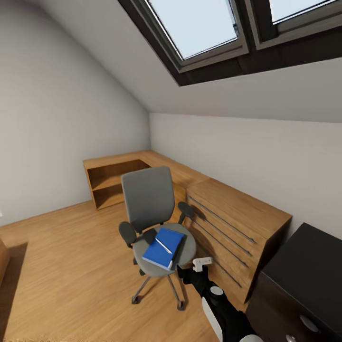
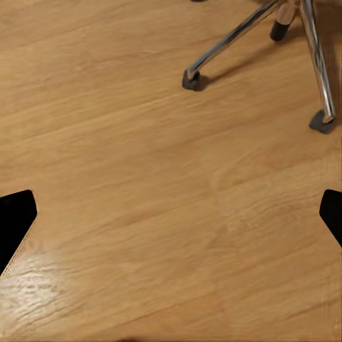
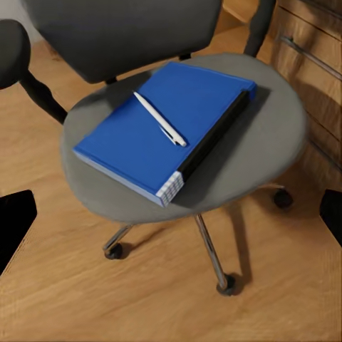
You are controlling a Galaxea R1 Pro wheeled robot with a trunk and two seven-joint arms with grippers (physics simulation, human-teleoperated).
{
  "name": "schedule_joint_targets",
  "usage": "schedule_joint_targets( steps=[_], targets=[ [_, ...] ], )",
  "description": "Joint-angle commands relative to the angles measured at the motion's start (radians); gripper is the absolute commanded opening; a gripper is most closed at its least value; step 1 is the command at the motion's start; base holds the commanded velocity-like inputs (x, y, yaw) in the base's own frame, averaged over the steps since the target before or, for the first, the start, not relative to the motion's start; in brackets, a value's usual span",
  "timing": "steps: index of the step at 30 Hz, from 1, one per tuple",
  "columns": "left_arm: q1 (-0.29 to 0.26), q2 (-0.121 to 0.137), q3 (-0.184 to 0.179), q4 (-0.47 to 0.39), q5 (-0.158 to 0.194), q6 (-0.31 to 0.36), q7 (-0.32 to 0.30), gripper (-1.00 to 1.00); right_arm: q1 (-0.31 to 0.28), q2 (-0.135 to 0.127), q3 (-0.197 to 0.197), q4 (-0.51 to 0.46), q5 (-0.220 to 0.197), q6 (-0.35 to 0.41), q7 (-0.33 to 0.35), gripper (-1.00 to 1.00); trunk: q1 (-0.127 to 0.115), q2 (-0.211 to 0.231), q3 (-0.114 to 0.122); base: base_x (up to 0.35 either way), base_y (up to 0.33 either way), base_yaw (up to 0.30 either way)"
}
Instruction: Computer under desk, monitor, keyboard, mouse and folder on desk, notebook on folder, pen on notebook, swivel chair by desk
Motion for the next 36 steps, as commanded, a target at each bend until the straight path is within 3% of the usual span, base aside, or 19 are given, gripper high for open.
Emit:
schedule_joint_targets(
  steps=[1, 12, 20, 31, 36],
  targets=[
    [-0.001, 0.001, -0.008, 0.001, 0.01, -0.006, 0.006, 1.0, 0.0, 0.0, 0.0, 0.0, -0.002, -0.001, 0.002, 1.0, 0.0, -0.001, -0.002, 0.164, 0.157, 0.278],
    [-0.001, 0.003, -0.007, 0.001, 0.011, -0.006, 0.006, 1.0, 0.0, 0.0, -0.001, -0.003, -0.006, -0.001, 0.009, 1.0, 0.0, -0.001, -0.006, 0.233, 0.221, 0.238],
    [-0.001, 0.003, -0.007, 0.001, 0.011, -0.006, 0.006, 1.0, 0.0, 0.0, 0.005, -0.004, -0.005, -0.06, 0.011, 1.0, 0.0, -0.001, -0.006, 0.167, 0.109, 0.023],
    [-0.001, 0.005, -0.007, 0.001, 0.012, -0.006, 0.007, 1.0, 0.0, -0.002, 0.006, -0.002, -0.002, -0.069, 0.006, 1.0, 0.0, -0.001, -0.006, 0.27, 0.005, 0.001],
    [-0.001, 0.017, -0.007, -0.003, 0.012, -0.007, 0.007, 1.0, 0.0, -0.004, 0.003, 0.001, -0.001, -0.066, 0.001, 1.0, 0.0, -0.001, -0.006, 0.291, 0.0, 0.0]
  ],
)
